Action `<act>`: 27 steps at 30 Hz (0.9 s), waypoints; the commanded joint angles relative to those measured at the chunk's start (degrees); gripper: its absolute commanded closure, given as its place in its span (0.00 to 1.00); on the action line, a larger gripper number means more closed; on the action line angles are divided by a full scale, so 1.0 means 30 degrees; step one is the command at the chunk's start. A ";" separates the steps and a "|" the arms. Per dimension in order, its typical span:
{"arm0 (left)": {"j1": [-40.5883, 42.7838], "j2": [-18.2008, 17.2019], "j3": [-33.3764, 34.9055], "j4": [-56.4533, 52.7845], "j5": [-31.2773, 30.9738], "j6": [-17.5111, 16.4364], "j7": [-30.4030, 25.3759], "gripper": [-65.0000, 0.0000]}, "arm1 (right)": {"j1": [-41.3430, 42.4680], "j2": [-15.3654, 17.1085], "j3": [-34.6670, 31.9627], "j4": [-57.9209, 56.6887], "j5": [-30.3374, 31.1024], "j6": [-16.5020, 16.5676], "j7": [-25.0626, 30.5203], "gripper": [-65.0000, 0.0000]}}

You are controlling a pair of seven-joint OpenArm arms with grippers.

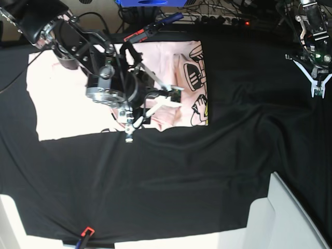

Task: Fold the T-shirt properly
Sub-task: 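Withdraw the left gripper and move the right gripper over the shirt's middle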

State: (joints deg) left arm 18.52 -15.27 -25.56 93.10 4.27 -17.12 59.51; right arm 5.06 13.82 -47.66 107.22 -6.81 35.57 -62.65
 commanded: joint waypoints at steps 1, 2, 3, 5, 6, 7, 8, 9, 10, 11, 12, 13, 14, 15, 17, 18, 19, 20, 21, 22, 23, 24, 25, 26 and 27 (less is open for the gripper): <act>-0.0094 -0.0288 -0.0109 0.0307 0.0173 0.0097 -0.0187 1.00 | 0.0672 -0.0169 -0.0246 -0.0003 -0.0177 -0.0092 0.0152 0.66; -0.0094 -0.0288 -0.0109 0.0307 0.0173 0.0097 -0.0187 1.00 | 0.0848 -0.0227 -0.0597 -0.0238 -0.0177 -0.0092 0.0152 0.66; -0.0065 -0.0288 -0.0109 0.0307 0.0173 0.0097 -0.0187 1.00 | 0.1083 -0.0462 -0.0949 -0.0531 -0.0177 -0.0092 0.0152 0.66; 0.0258 -0.0288 -0.0109 0.0307 0.0143 0.0097 -0.0187 1.00 | 0.1522 -0.0960 -0.1388 -0.1293 -0.0177 -0.0092 0.0181 0.66; 0.0287 -0.0288 -0.0080 0.0337 0.0143 0.0097 -0.0187 1.00 | 0.1727 -0.1224 -0.1476 -0.1762 -0.0177 -0.0092 0.0210 0.66; 0.0346 -0.0288 -0.0051 0.0337 0.0143 0.0097 -0.0187 1.00 | 0.1903 -0.1399 -0.1476 -0.2172 -0.0177 -0.0092 0.0415 0.66; 0.0404 -0.0288 -0.0051 0.0337 0.0143 0.0097 -0.0187 1.00 | 0.2079 -0.1605 -0.1476 -0.2582 -0.0177 -0.0092 0.0738 0.66; 0.0433 -0.0288 -0.0051 0.0337 0.0143 0.0097 -0.0187 1.00 | 0.2225 -0.1751 -0.1476 -0.2934 -0.0177 -0.0092 0.1002 0.66; 0.0463 -0.0288 -0.0080 0.0337 0.0143 0.0097 -0.0187 1.00 | 0.2284 -0.1868 -0.1476 -0.3286 -0.0177 -0.0063 0.1177 0.66; 0.0463 -0.0288 -0.0109 0.0307 0.0143 0.0097 -0.0187 1.00 | 0.2489 -0.2044 -0.1476 -0.3666 -0.0148 -0.0063 0.1353 0.65; 0.0463 -0.0288 -0.0109 0.0307 0.0143 0.0097 -0.0187 1.00 | 0.2636 -0.2279 -0.1476 -0.4106 -0.0119 -0.0063 0.1441 0.65; 0.0609 -0.0288 -0.0139 0.0307 0.0143 0.0097 -0.0187 1.00 | 0.2782 -0.2454 -0.1476 -0.4546 -0.0119 -0.0063 0.1558 0.65; 0.0727 -0.0288 -0.0139 0.0307 0.0143 0.0097 -0.0187 1.00 | 0.3017 -0.2630 -0.1476 -0.4985 -0.0119 -0.0063 0.1646 0.65; 0.0756 -0.0288 -0.0139 0.0337 0.0143 0.0097 -0.0187 1.00 | 0.3251 -0.2777 -0.1476 -0.5454 -0.0119 -0.0063 0.1793 0.65; 0.0785 -0.0288 -0.0139 0.0337 0.0143 0.0097 -0.0187 1.00 | 0.3573 -0.2982 -0.1476 -0.6187 -0.0089 -0.0033 0.2115 0.65; 0.0785 -0.0288 -0.0139 0.0337 0.0143 0.0097 -0.0187 1.00 | 0.3720 -0.3040 -0.1447 -0.6538 -0.0089 0.0084 0.2262 0.65; 0.0785 -0.0288 -0.0139 0.0337 0.0143 0.0097 -0.0187 1.00 | 0.3808 -0.3187 -0.1388 -0.6890 -0.0089 0.0465 0.2408 0.65; 0.0785 -0.0288 -0.0139 0.0307 0.0143 0.0097 -0.0187 1.00 | 0.3866 -0.3363 -0.1300 -0.7212 -0.0089 0.0992 0.2555 0.65; 0.0785 -0.0288 -0.0139 0.0307 0.0143 0.0097 -0.0187 1.00 | 0.3984 -0.3451 -0.1300 -0.7447 -0.0119 0.1373 0.2672 0.65; 0.0785 -0.0288 -0.0139 0.0307 0.0143 0.0097 -0.0187 1.00 | 0.4042 -0.3480 -0.1300 -0.7681 -0.0148 0.1476 0.2730 0.65; 0.0785 -0.0288 -0.0139 0.0307 0.0143 0.0097 -0.0187 1.00 | 0.4130 -0.3509 -0.1300 -0.7828 -0.0148 0.1476 0.2730 0.65; 0.0785 -0.0288 -0.0139 0.0307 0.0143 0.0097 -0.0187 1.00 | 0.4218 -0.3509 -0.1300 -0.7857 -0.0148 0.1476 0.2730 0.65; 0.0785 -0.0288 -0.0139 0.0307 0.0143 0.0097 -0.0187 1.00 | 0.4277 -0.3509 -0.1300 -0.7857 -0.0148 0.1476 0.2730 0.65; 0.0785 -0.0288 -0.0139 0.0307 0.0143 0.0097 -0.0187 1.00 | 0.4306 -0.3509 -0.1300 -0.7857 -0.0148 0.1476 0.2730 0.65; 0.0785 -0.0259 -0.0139 0.0307 0.0143 0.0097 -0.0187 1.00 | 0.4423 -0.3509 -0.1300 -0.7857 -0.0177 0.1476 0.2730 0.65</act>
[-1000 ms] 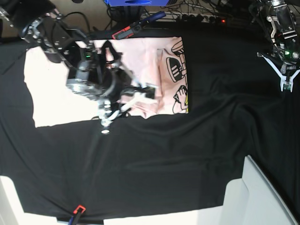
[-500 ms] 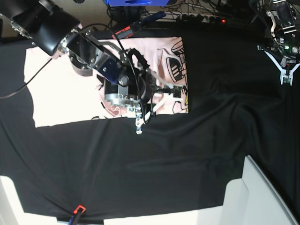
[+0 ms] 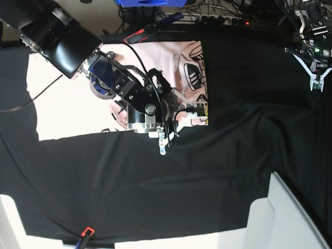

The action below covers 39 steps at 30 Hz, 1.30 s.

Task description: Fold the T-shirt properly

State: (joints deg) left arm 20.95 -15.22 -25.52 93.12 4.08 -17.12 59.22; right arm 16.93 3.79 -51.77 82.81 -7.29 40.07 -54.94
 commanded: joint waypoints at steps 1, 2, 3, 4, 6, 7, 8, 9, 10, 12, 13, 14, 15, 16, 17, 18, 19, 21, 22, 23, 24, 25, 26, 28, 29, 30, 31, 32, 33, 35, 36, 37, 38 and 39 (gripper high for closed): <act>-0.0053 -0.0274 -0.0153 0.0300 0.0209 0.0097 -0.0092 1.00 | 0.0614 -0.0165 0.0069 0.0281 -0.0017 -0.0025 0.0100 0.65; -0.0053 -0.0274 -0.0153 0.0300 0.0180 0.0097 -0.0092 1.00 | 0.0731 -0.0165 0.0069 0.0281 -0.0017 -0.0025 0.0100 0.65; -0.0053 -0.0274 -0.0153 0.0300 0.0121 0.0097 -0.0092 1.00 | 0.0819 -0.0136 0.0069 0.0281 -0.0017 -0.0025 0.0071 0.65; -0.0082 -0.0127 -0.0153 0.0300 0.0121 0.0097 -0.0092 1.00 | 0.1053 -0.0136 0.0274 0.0281 -0.0017 -0.0025 0.0071 0.65; -0.0111 0.0078 -0.0153 0.0300 0.0209 0.0097 -0.0092 1.00 | 0.1170 -0.0136 0.0860 0.0135 -0.0017 -0.0025 0.0159 0.65; -0.0111 0.0078 -0.0153 0.0300 0.0209 0.0097 -0.0092 1.00 | 0.1288 -0.0136 0.1066 -0.0100 0.0012 -0.0025 0.0159 0.65; -0.0111 0.0078 -0.0124 0.0300 0.0209 0.0097 -0.0092 1.00 | 0.1376 -0.0136 0.1183 -0.0393 0.0012 -0.0025 0.0188 0.65; -0.0082 0.0107 -0.0095 0.0300 0.0209 0.0097 -0.0092 1.00 | 0.1551 -0.0136 0.1212 -0.0745 0.0041 -0.0025 0.0188 0.65; -0.0053 0.0107 -0.0095 0.0300 0.0209 0.0097 -0.0092 1.00 | 0.1669 -0.0136 0.1212 -0.1096 0.0041 -0.0025 0.0188 0.65; -0.0082 0.0107 -0.0124 0.0300 0.0209 0.0097 -0.0092 1.00 | 0.1786 -0.0136 0.1212 -0.1653 0.0041 -0.0025 0.0598 0.65; -0.0082 0.0107 -0.0124 0.0300 0.0209 0.0097 -0.0092 1.00 | 0.1786 -0.0136 0.1212 -0.1887 0.0041 -0.0025 0.0803 0.65; -0.0111 0.0107 -0.0124 0.0300 0.0209 0.0097 -0.0092 1.00 | 0.1786 -0.0136 0.1212 -0.2151 0.0041 -0.0025 0.0891 0.65; -0.0111 0.0107 -0.0124 0.0300 0.0209 0.0097 -0.0092 1.00 | 0.1757 -0.0165 0.1241 -0.2327 0.0071 -0.0025 0.1008 0.65; -0.0111 0.0107 -0.0124 0.0300 0.0209 0.0097 -0.0092 1.00 | 0.1698 -0.0194 0.1241 -0.2444 0.0071 -0.0025 0.1038 0.65; -0.0111 0.0107 -0.0124 0.0300 0.0209 0.0097 -0.0092 1.00 | 0.1669 -0.0194 0.1241 -0.2444 0.0071 -0.0025 0.0950 0.65; -0.0111 0.0107 -0.0124 0.0300 0.0209 0.0097 -0.0092 1.00 | 0.1639 -0.0194 0.1241 -0.2386 0.0071 -0.0025 0.0921 0.65; -0.0111 0.0107 -0.0124 0.0300 0.0209 0.0097 -0.0092 1.00 | 0.1551 -0.0194 0.1241 -0.2268 0.0071 -0.0025 0.0891 0.65; -0.0141 0.0107 -0.0124 0.0300 0.0209 0.0097 -0.0092 1.00 | 0.1522 -0.0194 0.1241 -0.1887 0.0071 -0.0025 0.0305 0.65; -0.0141 0.0107 -0.0124 0.0300 0.0209 0.0097 -0.0092 1.00 | 0.1522 -0.0194 0.1241 -0.1565 0.0071 -0.0025 -0.0193 0.65; -0.0170 0.0107 -0.0124 0.0300 0.0209 0.0097 -0.0092 1.00 | 0.1522 -0.0224 0.1241 -0.1213 0.0071 -0.0025 -0.0691 0.65; -0.0170 0.0107 -0.0124 0.0300 0.0209 0.0097 -0.0092 1.00 | 0.1522 -0.0224 0.1241 -0.0745 0.0071 -0.0025 -0.1101 0.65; -0.0170 0.0107 -0.0065 0.0300 0.0209 0.0097 -0.0092 1.00 | 0.1522 -0.0224 0.1241 -0.0393 0.0071 -0.0025 -0.1394 0.65; -0.0170 0.0107 -0.0065 0.0300 0.0209 0.0097 -0.0092 1.00 | 0.1493 -0.0282 0.1241 -0.0071 0.0071 -0.0025 -0.1688 0.65; -0.0199 0.0107 -0.0007 0.0300 0.0092 0.0097 -0.0092 1.00 | 0.1405 -0.0575 0.1271 0.0105 0.0071 -0.0025 -0.2010 0.65; -0.0199 0.0107 -0.0007 0.0300 0.0092 0.0097 -0.0092 1.00 | 0.1405 -0.0634 0.1271 0.0105 0.0071 -0.0025 -0.2068 0.65; -0.0199 0.0137 -0.0007 0.0300 0.0092 0.0097 -0.0092 1.00 | 0.1317 -0.0663 0.1271 0.0076 0.0129 -0.0025 -0.2010 0.65; -0.0199 0.0166 0.0022 0.0300 0.0062 0.0097 -0.0092 1.00 | 0.1200 -0.0810 0.1271 0.0076 0.0335 -0.0025 -0.1981 0.65; -0.0199 0.0313 -0.0007 0.0300 0.0092 0.0097 -0.0092 1.00 | 0.1141 -0.0898 0.1300 0.0076 0.0745 -0.0025 -0.1951 0.65; -0.0229 0.0400 -0.0095 0.0300 0.0180 0.0097 -0.0092 1.00 | 0.1112 -0.0927 0.1622 0.0076 0.1126 -0.0025 -0.1922 0.65; -0.0346 0.0459 -0.0036 0.0300 0.0209 0.0097 -0.0092 1.00 | 0.1024 -0.1015 0.2853 0.0047 0.2269 -0.0025 -0.1893 0.65; -0.0405 0.0459 -0.0065 0.0300 0.0209 0.0097 -0.0092 1.00 | 0.1024 -0.1015 0.3293 0.0047 0.2767 -0.0025 -0.1863 0.65; -0.0405 0.0488 -0.0095 0.0271 0.0209 0.0097 -0.0092 1.00 | 0.1083 -0.1015 0.3703 0.0047 0.3382 -0.0025 -0.1863 0.65; -0.0405 0.0488 -0.0065 0.0271 0.0209 0.0097 -0.0092 1.00 | 0.1141 -0.1015 0.3967 0.0047 0.3763 -0.0025 -0.1863 0.65; -0.0405 0.0488 -0.0065 0.0271 0.0209 0.0097 -0.0092 1.00 | 0.1229 -0.1015 0.4172 0.0047 0.3968 -0.0025 -0.1863 0.65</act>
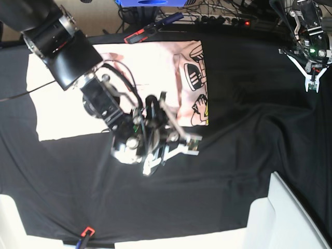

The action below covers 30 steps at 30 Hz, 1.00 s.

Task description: Fold the T-shirt properly

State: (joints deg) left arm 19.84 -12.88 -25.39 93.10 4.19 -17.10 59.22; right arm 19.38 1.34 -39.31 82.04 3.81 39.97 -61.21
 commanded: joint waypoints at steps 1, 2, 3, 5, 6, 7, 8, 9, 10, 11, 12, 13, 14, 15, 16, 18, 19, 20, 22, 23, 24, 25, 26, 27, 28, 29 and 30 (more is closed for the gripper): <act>-0.0062 -0.0291 -0.0109 0.0278 0.0173 0.0089 -0.0092 1.00 | 0.0501 -0.0199 0.0224 0.0272 0.0296 0.0012 0.0228 0.65; -0.0062 -0.0291 -0.0109 0.0278 0.0173 0.0089 -0.0092 1.00 | 0.0560 -0.0199 0.0253 0.0243 0.0296 0.0012 0.0228 0.65; -0.0062 -0.0291 -0.0080 0.0278 0.0173 0.0089 -0.0092 1.00 | 0.0589 -0.0199 0.0283 0.0126 0.0296 0.0012 0.0228 0.65; -0.0062 -0.0291 -0.0021 0.0278 0.0173 0.0089 -0.0092 1.00 | 0.0589 -0.0199 0.0459 -0.0402 0.0326 0.0012 0.0228 0.65; -0.0062 -0.0291 -0.0021 0.0278 0.0173 0.0089 -0.0092 1.00 | 0.0560 -0.0199 0.0693 -0.0695 0.0355 0.0012 0.0257 0.65; -0.0062 -0.0291 -0.0021 0.0278 0.0173 0.0089 -0.0092 1.00 | 0.0501 -0.0199 0.0869 -0.0958 0.0355 0.0012 0.0521 0.65; -0.0062 -0.0291 -0.0021 0.0278 0.0173 0.0089 -0.0092 1.00 | 0.0472 -0.0228 0.1015 -0.1193 0.0443 0.0012 0.0843 0.65; -0.0062 -0.0291 -0.0021 0.0278 0.0143 0.0089 -0.0092 1.00 | 0.0442 -0.0228 0.1045 -0.1427 0.0765 0.0012 0.1019 0.65; -0.0062 -0.0291 -0.0021 0.0278 0.0173 0.0089 -0.0092 1.00 | 0.0442 -0.0228 0.1015 -0.1750 0.1322 0.0012 0.1107 0.65; -0.0062 -0.0291 -0.0021 0.0278 0.0173 0.0089 -0.0092 1.00 | 0.0472 -0.0199 0.1015 -0.2043 0.1908 0.0012 0.1224 0.65; -0.0062 -0.0291 -0.0051 0.0278 0.0173 0.0089 -0.0092 1.00 | 0.0530 -0.0140 0.1015 -0.2306 0.2465 0.0012 0.1283 0.65; -0.0062 -0.0291 -0.0080 0.0278 0.0173 0.0089 -0.0092 1.00 | 0.0589 -0.0111 0.1074 -0.2453 0.2875 0.0012 0.1312 0.65; -0.0062 -0.0291 -0.0080 0.0278 0.0173 0.0089 -0.0092 1.00 | 0.0589 -0.0111 0.1426 -0.2570 0.3198 0.0012 0.1312 0.65; -0.0062 -0.0291 -0.0080 0.0278 0.0173 0.0089 -0.0092 1.00 | 0.0589 -0.0111 0.1777 -0.2570 0.3491 0.0012 0.1253 0.65; -0.0062 -0.0291 -0.0080 0.0278 0.0173 0.0089 -0.0092 1.00 | 0.0589 -0.0170 0.2012 -0.2570 0.3666 0.0012 0.1165 0.65; -0.0062 -0.0291 -0.0051 0.0278 0.0173 0.0089 -0.0092 1.00 | 0.0560 -0.0199 0.2187 -0.2570 0.3784 0.0012 0.1165 0.65; -0.0033 -0.0291 -0.0051 0.0278 0.0173 0.0089 -0.0092 1.00 | 0.0560 -0.0199 0.2187 -0.2599 0.3784 0.0012 0.1165 0.65; -0.0033 -0.0291 -0.0051 0.0278 0.0173 0.0089 -0.0092 1.00 | 0.0560 -0.0199 0.2187 -0.2658 0.3784 0.0012 0.1253 0.65; -0.0033 -0.0291 -0.0080 0.0278 0.0173 0.0089 -0.0092 1.00 | 0.0560 -0.0199 0.2187 -0.2687 0.3754 0.0012 0.1312 0.65; -0.0033 -0.0291 -0.0109 0.0278 0.0173 0.0089 -0.0092 1.00 | 0.0560 -0.0199 0.2187 -0.2687 0.3754 0.0012 0.1312 0.65; -0.0033 -0.0291 -0.0080 0.0278 0.0173 0.0089 -0.0092 1.00 | 0.0560 -0.0140 0.2187 -0.2687 0.3754 0.0012 0.1312 0.65; -0.0033 -0.0291 -0.0051 0.0278 0.0173 0.0089 -0.0092 1.00 | 0.0589 -0.0111 0.2187 -0.2687 0.3754 0.0012 0.1312 0.65; -0.0033 -0.0291 -0.0021 0.0278 0.0173 0.0089 -0.0092 1.00 | 0.0589 -0.0111 0.2187 -0.2687 0.3725 0.0012 0.1312 0.65; -0.0033 -0.0291 -0.0021 0.0278 0.0173 0.0089 -0.0092 1.00 | 0.0589 -0.0111 0.2217 -0.2687 0.3725 0.0012 0.1312 0.65; -0.0033 -0.0291 -0.0021 0.0278 0.0173 0.0089 -0.0092 1.00 | 0.0589 -0.0111 0.2217 -0.2687 0.3725 0.0012 0.1312 0.65; -0.0033 -0.0291 -0.0021 0.0278 0.0173 0.0089 -0.0092 1.00 | 0.0589 -0.0111 0.2217 -0.2717 0.3725 0.0012 0.1341 0.65; -0.0062 -0.0291 -0.0021 0.0278 0.0173 0.0089 -0.0092 1.00 | 0.0560 -0.0111 0.2217 -0.2717 0.3725 0.0012 0.1341 0.65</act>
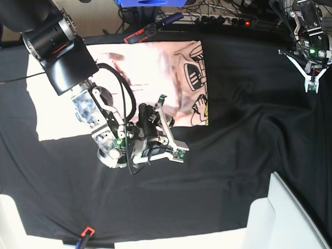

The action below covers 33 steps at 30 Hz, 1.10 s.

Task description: Fold the T-shirt properly

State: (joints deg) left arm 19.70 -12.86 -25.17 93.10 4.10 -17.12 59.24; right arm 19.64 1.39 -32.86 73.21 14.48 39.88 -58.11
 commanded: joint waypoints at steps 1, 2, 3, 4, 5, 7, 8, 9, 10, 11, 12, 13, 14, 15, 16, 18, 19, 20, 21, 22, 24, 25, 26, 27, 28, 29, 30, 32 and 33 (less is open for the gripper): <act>-0.0019 -0.0298 -0.0094 0.0278 0.0202 0.0097 -0.0099 1.00 | 0.0472 -0.0126 0.0068 0.0227 0.0170 0.0041 0.0395 0.65; -0.0019 -0.0298 -0.0094 0.0278 0.0202 0.0097 -0.0099 1.00 | 0.0443 -0.0126 0.0068 0.0197 0.0170 0.0041 0.0629 0.65; -0.0019 -0.0298 -0.0094 0.0278 0.0202 0.0097 -0.0099 1.00 | 0.0414 -0.0126 0.0068 0.0022 0.0170 0.0041 0.0834 0.65; -0.0019 -0.0298 -0.0094 0.0278 0.0202 0.0097 -0.0099 1.00 | 0.0414 -0.0126 0.0068 -0.0359 0.0170 0.0041 0.0922 0.65; 0.0011 -0.0298 -0.0094 0.0278 0.0202 0.0097 -0.0099 1.00 | 0.0472 -0.0126 0.0068 -0.0828 0.0170 0.0041 0.0981 0.65; 0.0011 -0.0298 -0.0094 0.0278 0.0202 0.0097 -0.0099 1.00 | 0.0501 -0.0155 0.0068 -0.1561 0.0170 0.0041 0.1156 0.65; 0.0011 -0.0298 -0.0094 0.0278 0.0202 0.0097 -0.0099 1.00 | 0.0501 -0.0155 0.0068 -0.1766 0.0170 0.0041 0.1479 0.65; 0.0011 -0.0298 -0.0094 0.0278 0.0202 0.0097 -0.0099 1.00 | 0.0501 -0.0155 0.0068 -0.1912 0.0170 0.0041 0.1655 0.65; 0.0040 -0.0298 -0.0094 0.0278 0.0202 0.0097 -0.0099 1.00 | 0.0472 -0.0155 0.0068 -0.2000 0.0170 0.0041 0.1743 0.65; 0.0040 -0.0298 -0.0094 0.0278 0.0202 0.0097 -0.0099 1.00 | 0.0472 -0.0155 0.0068 -0.2147 0.0170 0.0041 0.1772 0.65; 0.0040 -0.0298 -0.0094 0.0278 0.0202 0.0097 -0.0099 1.00 | 0.0472 -0.0155 0.0068 -0.2235 0.0170 0.0041 0.1801 0.65; 0.0011 -0.0298 -0.0094 0.0132 0.0202 0.0097 -0.0099 1.00 | 0.0472 -0.0155 0.0068 -0.2264 0.0199 0.0041 0.1801 0.65; -0.0019 -0.0298 -0.0094 -0.0015 0.0202 0.0097 -0.0099 1.00 | 0.0472 -0.0184 0.0068 -0.2264 0.0199 0.0041 0.1801 0.65; -0.0019 -0.0298 -0.0094 -0.0249 0.0202 0.0097 -0.0099 1.00 | 0.0472 -0.0184 0.0009 -0.2264 0.0199 0.0041 0.1772 0.65; -0.0048 -0.0298 -0.0094 -0.0425 0.0202 0.0097 -0.0099 1.00 | 0.0472 -0.0184 0.0009 -0.2264 0.0199 0.0041 0.1743 0.65; -0.0048 -0.0298 -0.0094 -0.0630 0.0202 0.0097 -0.0129 1.00 | 0.0443 -0.0184 0.0068 -0.2264 0.0199 0.0041 0.1743 0.68; -0.0048 -0.0298 -0.0094 -0.0630 0.0114 0.0097 -0.0129 1.00 | 0.0443 -0.0184 0.0068 -0.2264 0.0199 0.0041 0.1743 0.74; -0.0048 -0.0298 -0.0094 -0.0630 0.0114 0.0097 -0.0129 1.00 | 0.0443 -0.0184 0.0038 -0.2264 0.0199 0.0041 0.1713 0.82; -0.0048 -0.0298 -0.0094 -0.0630 0.0114 0.0097 -0.0129 1.00 | 0.0443 -0.0184 0.0009 -0.2264 0.0199 0.0041 0.1684 0.90; -0.0048 -0.0298 -0.0094 -0.0630 0.0114 0.0097 -0.0129 1.00 | 0.0414 -0.0214 0.0068 -0.2264 0.0199 0.0041 0.1684 1.00; -0.0048 -0.0298 -0.0094 -0.0630 0.0114 0.0097 -0.0129 1.00 | 0.0384 -0.0214 0.0097 -0.2264 0.0199 0.0041 0.1567 0.99; -0.0048 -0.0298 -0.0094 -0.0601 0.0114 0.0097 -0.0129 1.00 | 0.0355 -0.0214 0.0097 -0.2264 0.0199 0.0041 0.1274 0.99; -0.0048 -0.0298 -0.0123 -0.0601 0.0114 0.0097 -0.0129 1.00 | 0.0267 -0.0214 0.0097 -0.2176 0.0199 0.0041 0.0834 1.00; -0.0048 -0.0298 -0.0123 -0.0601 0.0114 0.0097 -0.0129 1.00 | 0.0150 -0.0214 0.0126 -0.2059 0.0199 0.0041 0.0424 1.00; -0.0048 -0.0298 -0.0123 -0.0601 0.0114 0.0097 -0.0129 1.00 | 0.0033 -0.0155 0.0243 -0.1766 0.0170 0.0041 0.0101 1.00; -0.0048 -0.0298 -0.0123 -0.0601 0.0143 0.0097 -0.0129 1.00 | -0.0143 -0.0155 0.0566 -0.1444 0.0170 0.0041 -0.0104 1.00; -0.0048 -0.0298 -0.0123 -0.0601 0.0143 0.0097 -0.0129 1.00 | -0.0466 -0.0126 0.1093 -0.1033 0.0140 0.0041 -0.0397 1.00; -0.0048 -0.0298 -0.0153 -0.0601 0.0143 0.0097 -0.0129 1.00 | -0.1169 -0.0126 0.2353 -0.0125 0.0140 -0.0355 -0.1129 1.00; -0.0077 -0.0298 -0.0182 -0.0601 0.0114 0.0097 -0.0129 1.00 | -0.1462 -0.0126 0.2793 0.0344 0.0140 -0.0531 -0.1393 1.00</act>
State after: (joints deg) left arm 19.53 -12.84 -25.19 90.37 4.01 -17.12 59.20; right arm 13.78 1.21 -24.53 73.17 14.26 37.74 -63.09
